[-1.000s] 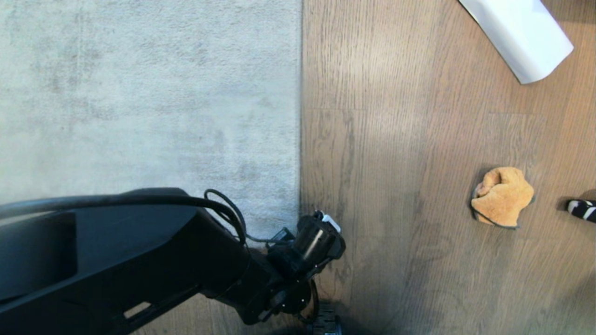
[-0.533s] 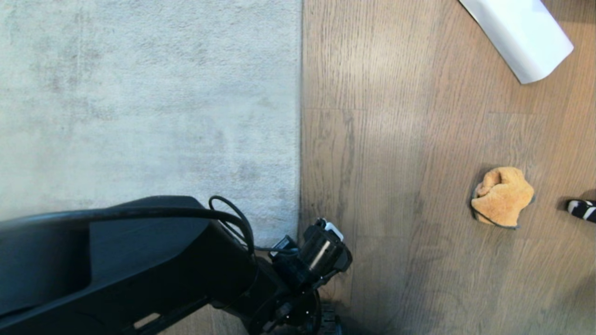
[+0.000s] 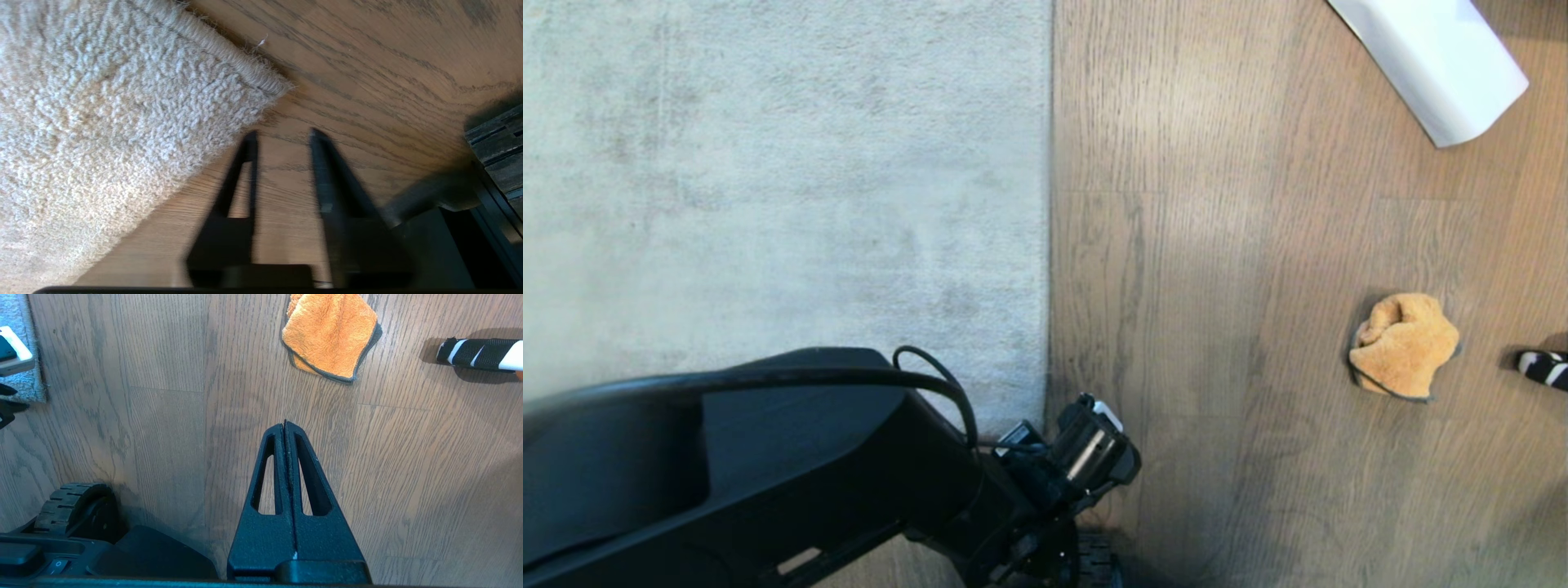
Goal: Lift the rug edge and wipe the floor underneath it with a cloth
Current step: Lift up the carpet
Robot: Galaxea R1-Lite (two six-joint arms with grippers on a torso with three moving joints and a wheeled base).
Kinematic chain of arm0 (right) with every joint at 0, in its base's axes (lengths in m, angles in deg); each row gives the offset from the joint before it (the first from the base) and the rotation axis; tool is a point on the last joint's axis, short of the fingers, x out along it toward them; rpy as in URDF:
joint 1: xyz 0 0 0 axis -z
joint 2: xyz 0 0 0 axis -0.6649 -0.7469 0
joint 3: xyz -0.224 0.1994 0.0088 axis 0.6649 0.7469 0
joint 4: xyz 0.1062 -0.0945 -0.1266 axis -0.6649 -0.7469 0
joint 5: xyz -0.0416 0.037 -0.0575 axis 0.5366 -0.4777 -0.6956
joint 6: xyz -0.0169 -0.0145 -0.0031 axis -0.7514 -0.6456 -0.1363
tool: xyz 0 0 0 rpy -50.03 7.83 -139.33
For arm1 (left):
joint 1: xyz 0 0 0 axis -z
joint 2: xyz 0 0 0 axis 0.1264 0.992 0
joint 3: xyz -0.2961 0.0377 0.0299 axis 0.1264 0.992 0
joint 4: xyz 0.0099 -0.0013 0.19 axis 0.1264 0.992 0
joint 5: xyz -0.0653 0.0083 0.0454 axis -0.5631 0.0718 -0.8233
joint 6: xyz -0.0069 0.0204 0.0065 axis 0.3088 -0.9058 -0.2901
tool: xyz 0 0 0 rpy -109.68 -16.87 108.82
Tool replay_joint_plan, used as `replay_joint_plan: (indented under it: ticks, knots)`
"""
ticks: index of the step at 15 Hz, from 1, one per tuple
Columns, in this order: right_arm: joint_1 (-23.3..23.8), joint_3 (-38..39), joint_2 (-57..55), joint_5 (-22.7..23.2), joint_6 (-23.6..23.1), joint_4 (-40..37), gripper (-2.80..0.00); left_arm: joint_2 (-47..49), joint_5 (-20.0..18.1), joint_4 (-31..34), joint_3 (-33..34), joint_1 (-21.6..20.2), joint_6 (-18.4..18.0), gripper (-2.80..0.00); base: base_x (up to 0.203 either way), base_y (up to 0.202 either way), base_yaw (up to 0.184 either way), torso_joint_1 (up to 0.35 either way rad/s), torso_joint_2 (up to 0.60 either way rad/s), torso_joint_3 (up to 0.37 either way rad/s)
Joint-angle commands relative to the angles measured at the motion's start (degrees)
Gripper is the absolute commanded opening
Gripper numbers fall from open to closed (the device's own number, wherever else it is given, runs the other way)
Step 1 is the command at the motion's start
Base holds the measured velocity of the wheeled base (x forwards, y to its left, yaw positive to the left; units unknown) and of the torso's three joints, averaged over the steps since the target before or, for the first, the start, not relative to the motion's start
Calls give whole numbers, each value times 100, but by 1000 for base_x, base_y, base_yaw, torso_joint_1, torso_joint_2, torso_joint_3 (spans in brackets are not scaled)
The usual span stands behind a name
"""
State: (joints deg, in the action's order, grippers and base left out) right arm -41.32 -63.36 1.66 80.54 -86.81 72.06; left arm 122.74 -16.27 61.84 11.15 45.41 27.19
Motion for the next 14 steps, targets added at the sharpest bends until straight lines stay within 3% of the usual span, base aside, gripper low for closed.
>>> replay_joint_plan:
  ticks: [1, 7, 14]
  knots:
    - [0, 0, 2, 2, -4, 4, -280, 89, 25, -18, -63, 6, -9, 0, 0, 0, 0, 0, 0, 0]
    - [0, 0, 2, 2, -4, 4, -280, 242, 62, 16, -175, -56, -25, 0, 0, 0, 0, 0, 0, 0]
    - [0, 0, 2, 2, -4, 4, -280, 268, 279, 4, -140, -193, -351, 0, 0, 0, 0, 0, 0, 0]
